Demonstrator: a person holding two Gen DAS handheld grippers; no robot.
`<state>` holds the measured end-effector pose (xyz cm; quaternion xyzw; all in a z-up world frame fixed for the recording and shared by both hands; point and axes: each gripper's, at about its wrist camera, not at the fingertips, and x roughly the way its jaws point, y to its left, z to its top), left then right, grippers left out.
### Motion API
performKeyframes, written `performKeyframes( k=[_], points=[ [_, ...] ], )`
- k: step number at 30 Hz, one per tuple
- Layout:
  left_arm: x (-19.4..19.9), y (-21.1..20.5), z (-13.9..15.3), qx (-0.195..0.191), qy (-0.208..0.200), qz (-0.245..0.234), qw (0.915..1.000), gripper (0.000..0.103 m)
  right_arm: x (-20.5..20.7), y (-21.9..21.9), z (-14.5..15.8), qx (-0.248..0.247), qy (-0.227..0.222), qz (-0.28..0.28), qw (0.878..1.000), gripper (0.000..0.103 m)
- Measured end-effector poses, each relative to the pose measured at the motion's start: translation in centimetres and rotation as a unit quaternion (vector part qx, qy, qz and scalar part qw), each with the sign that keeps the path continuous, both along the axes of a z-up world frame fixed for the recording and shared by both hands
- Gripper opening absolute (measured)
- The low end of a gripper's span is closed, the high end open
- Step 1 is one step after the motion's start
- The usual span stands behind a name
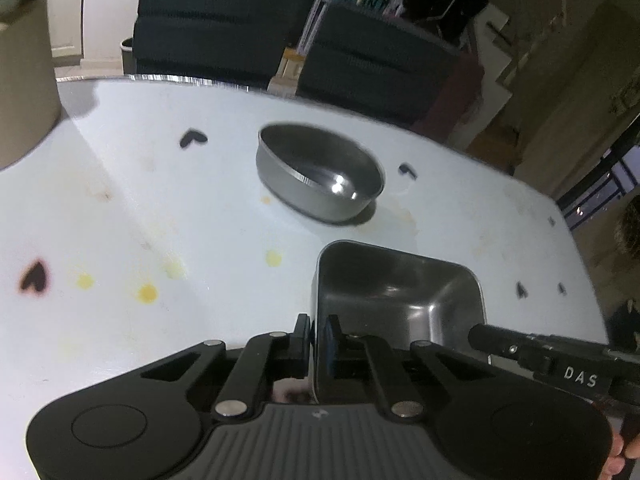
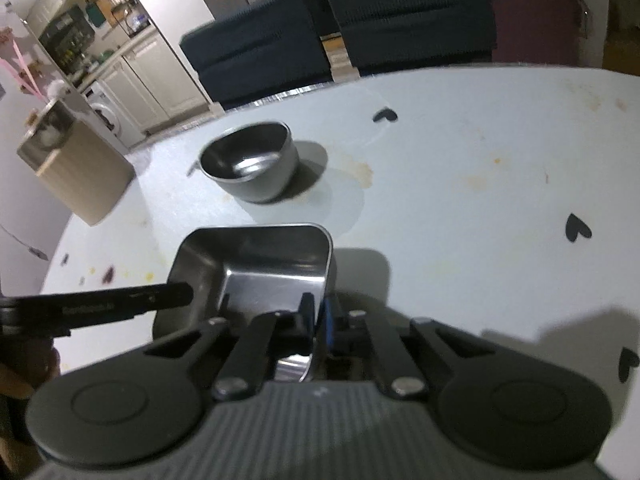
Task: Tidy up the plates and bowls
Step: 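Carry the second steel dish with both grippers over the first dish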
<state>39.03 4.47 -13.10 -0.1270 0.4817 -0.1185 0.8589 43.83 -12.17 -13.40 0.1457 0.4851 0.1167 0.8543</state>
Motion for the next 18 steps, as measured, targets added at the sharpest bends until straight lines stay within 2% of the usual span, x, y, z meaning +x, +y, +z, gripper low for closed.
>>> performKeyframes(
  k=[7,13,18],
  points=[
    [-3.6,1.4,4.3,-0.009,-0.047,0.008,0.9988,0.008,-2.6,0.5,3.8,0.017,-0.037,0.0,0.999,0.006],
    [-7.7,2.4,7.7,0.003,-0.082,0.005,0.9966,0.008,-5.9,1.8,7.0,0.024,-0.068,-0.001,0.997,0.006],
    [-10.6,2.7,9.3,0.018,-0.096,0.001,0.9953,0.008,-8.5,2.7,8.3,0.03,-0.08,0.0,0.996,0.006]
  ],
)
